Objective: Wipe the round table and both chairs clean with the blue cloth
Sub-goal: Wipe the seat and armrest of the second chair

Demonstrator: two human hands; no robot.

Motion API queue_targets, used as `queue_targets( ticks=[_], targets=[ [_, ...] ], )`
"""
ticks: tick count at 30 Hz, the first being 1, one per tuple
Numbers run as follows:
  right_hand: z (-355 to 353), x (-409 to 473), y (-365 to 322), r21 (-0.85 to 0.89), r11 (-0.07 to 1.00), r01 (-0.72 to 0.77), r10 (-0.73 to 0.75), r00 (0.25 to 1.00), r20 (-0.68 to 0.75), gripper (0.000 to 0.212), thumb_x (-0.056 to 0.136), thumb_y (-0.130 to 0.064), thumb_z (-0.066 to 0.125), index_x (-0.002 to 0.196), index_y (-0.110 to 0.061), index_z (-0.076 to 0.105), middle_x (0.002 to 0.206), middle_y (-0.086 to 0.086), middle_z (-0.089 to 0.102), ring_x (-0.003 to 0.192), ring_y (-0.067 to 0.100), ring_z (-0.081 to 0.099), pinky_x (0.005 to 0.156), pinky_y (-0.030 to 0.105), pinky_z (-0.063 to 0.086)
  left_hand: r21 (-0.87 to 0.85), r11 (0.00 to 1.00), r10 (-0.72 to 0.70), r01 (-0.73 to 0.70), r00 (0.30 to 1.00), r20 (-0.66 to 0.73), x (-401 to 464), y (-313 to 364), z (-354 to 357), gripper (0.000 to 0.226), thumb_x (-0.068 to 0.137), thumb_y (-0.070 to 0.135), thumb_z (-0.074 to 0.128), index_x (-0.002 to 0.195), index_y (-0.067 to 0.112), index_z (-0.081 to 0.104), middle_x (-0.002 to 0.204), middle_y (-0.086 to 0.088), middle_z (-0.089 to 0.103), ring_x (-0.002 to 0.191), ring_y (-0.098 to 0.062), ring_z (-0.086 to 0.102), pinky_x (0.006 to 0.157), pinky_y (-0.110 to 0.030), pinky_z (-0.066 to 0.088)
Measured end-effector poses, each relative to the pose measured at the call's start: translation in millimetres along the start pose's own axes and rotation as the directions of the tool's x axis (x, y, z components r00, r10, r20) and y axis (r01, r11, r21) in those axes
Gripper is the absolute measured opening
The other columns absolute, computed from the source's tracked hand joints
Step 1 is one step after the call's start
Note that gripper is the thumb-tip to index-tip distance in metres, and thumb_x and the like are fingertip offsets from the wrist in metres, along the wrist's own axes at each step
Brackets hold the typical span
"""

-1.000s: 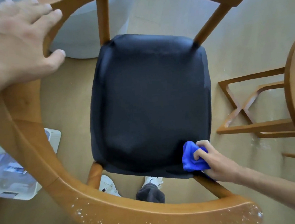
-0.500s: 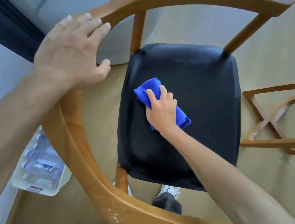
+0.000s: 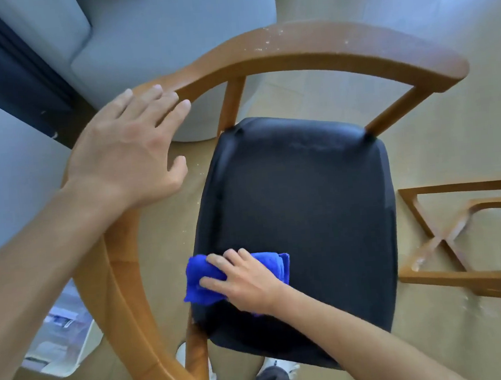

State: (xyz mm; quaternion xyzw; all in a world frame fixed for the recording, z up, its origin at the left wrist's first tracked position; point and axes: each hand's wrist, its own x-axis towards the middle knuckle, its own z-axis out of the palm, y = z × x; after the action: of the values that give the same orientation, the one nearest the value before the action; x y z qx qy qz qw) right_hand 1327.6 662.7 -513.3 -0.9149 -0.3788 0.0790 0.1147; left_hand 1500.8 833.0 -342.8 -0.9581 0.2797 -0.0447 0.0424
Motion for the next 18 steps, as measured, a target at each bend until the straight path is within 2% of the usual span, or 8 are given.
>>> queue_targets(
  ticks=[2, 4, 7, 9, 11, 12, 16, 18],
  targets=[
    [-16.2, 14.3, 34.4, 0.043, 0.969, -0.243, 0.247, 0.963, -0.108, 0.04, 0.073, -0.014, 0.055, 0.109, -0.025, 0.066, 0.12, 0.014, 0.061, 0.078, 0.031, 0.055, 0.065, 0.036, 0.044, -0.024, 1.0, -0.005, 0.005, 1.0, -0.012, 0.5, 0.5, 2.4, 0.074, 0.078, 0.044, 0.037, 0.142, 0.008, 0.042, 0.147, -0.012, 0.044, 0.139, -0.027, 0.034, 0.115, -0.043, 0.019],
    [-35.5, 12.4, 79.5, 0.08, 0.874, -0.479, 0.486, 0.859, -0.163, 0.043, 0.07, -0.01, 0.061, 0.111, -0.022, 0.067, 0.122, 0.017, 0.059, 0.083, 0.035, 0.056, 0.067, 0.039, 0.045, -0.048, 0.999, -0.011, 0.01, 1.0, -0.02, 2.1, -1.1, 4.3, 0.074, 0.078, 0.044, 0.035, 0.142, 0.008, 0.041, 0.147, -0.012, 0.044, 0.139, -0.028, 0.034, 0.115, -0.044, 0.018],
    [-54.4, -37.7, 137.4, 0.074, 0.638, -0.767, 0.77, 0.629, -0.109, 0.046, 0.085, -0.014, 0.054, 0.13, -0.024, 0.054, 0.14, 0.012, 0.043, 0.102, 0.038, 0.048, 0.079, 0.045, 0.043, -0.076, 0.997, -0.007, 0.006, 1.0, -0.02, 3.3, -2.7, 8.2, 0.074, 0.077, 0.045, 0.034, 0.141, 0.008, 0.041, 0.148, -0.015, 0.041, 0.138, -0.031, 0.034, 0.115, -0.046, 0.018],
    [-56.4, -85.4, 150.9, 0.14, 0.447, -0.883, 0.892, 0.428, -0.147, 0.047, 0.09, -0.02, 0.054, 0.136, -0.025, 0.047, 0.145, 0.009, 0.035, 0.112, 0.038, 0.044, 0.086, 0.047, 0.043, -0.08, 0.997, -0.014, 0.012, 1.0, -0.025, 3.6, -4.2, 9.6, 0.074, 0.077, 0.045, 0.035, 0.141, 0.009, 0.042, 0.148, -0.016, 0.039, 0.137, -0.034, 0.034, 0.116, -0.042, 0.015],
    [-54.6, -119.1, 142.7, 0.246, 0.262, -0.933, 0.96, 0.226, -0.164, 0.05, 0.089, -0.027, 0.058, 0.137, -0.026, 0.045, 0.144, 0.008, 0.034, 0.117, 0.037, 0.042, 0.092, 0.047, 0.043, -0.063, 0.998, -0.014, 0.013, 1.0, -0.021, 3.6, -5.1, 8.4, 0.074, 0.077, 0.045, 0.035, 0.142, 0.009, 0.041, 0.149, -0.016, 0.038, 0.138, -0.034, 0.033, 0.118, -0.034, 0.008],
    [-51.7, -128.8, 134.8, 0.288, 0.197, -0.937, 0.975, 0.155, -0.162, 0.054, 0.087, -0.031, 0.061, 0.138, -0.029, 0.043, 0.142, 0.008, 0.035, 0.118, 0.036, 0.042, 0.095, 0.047, 0.042, -0.05, 0.999, -0.011, 0.01, 1.0, -0.013, 3.3, -5.4, 6.9, 0.075, 0.077, 0.045, 0.035, 0.142, 0.009, 0.041, 0.149, -0.017, 0.038, 0.139, -0.034, 0.032, 0.118, -0.035, 0.007],
    [-40.8, -123.6, 139.1, 0.354, 0.04, -0.934, 0.983, -0.027, -0.183, 0.057, 0.085, -0.027, 0.063, 0.137, -0.025, 0.042, 0.139, 0.017, 0.036, 0.116, 0.041, 0.04, 0.1, 0.048, 0.036, 0.002, 1.0, 0.001, -0.001, 1.0, 0.027, 2.1, -3.0, -1.0, 0.075, 0.078, 0.046, 0.034, 0.143, 0.009, 0.041, 0.149, -0.019, 0.038, 0.14, -0.034, 0.03, 0.116, -0.049, 0.017],
    [-43.2, -95.9, 162.6, 0.411, -0.124, -0.903, 0.966, -0.203, -0.157, 0.057, 0.085, -0.022, 0.058, 0.138, -0.022, 0.038, 0.141, 0.02, 0.033, 0.116, 0.043, 0.039, 0.101, 0.049, 0.034, 0.01, 1.0, 0.003, -0.004, 0.999, 0.051, 1.6, -2.4, -3.6, 0.074, 0.079, 0.046, 0.034, 0.144, 0.01, 0.041, 0.15, -0.018, 0.037, 0.14, -0.034, 0.031, 0.116, -0.05, 0.02]
  ],
)
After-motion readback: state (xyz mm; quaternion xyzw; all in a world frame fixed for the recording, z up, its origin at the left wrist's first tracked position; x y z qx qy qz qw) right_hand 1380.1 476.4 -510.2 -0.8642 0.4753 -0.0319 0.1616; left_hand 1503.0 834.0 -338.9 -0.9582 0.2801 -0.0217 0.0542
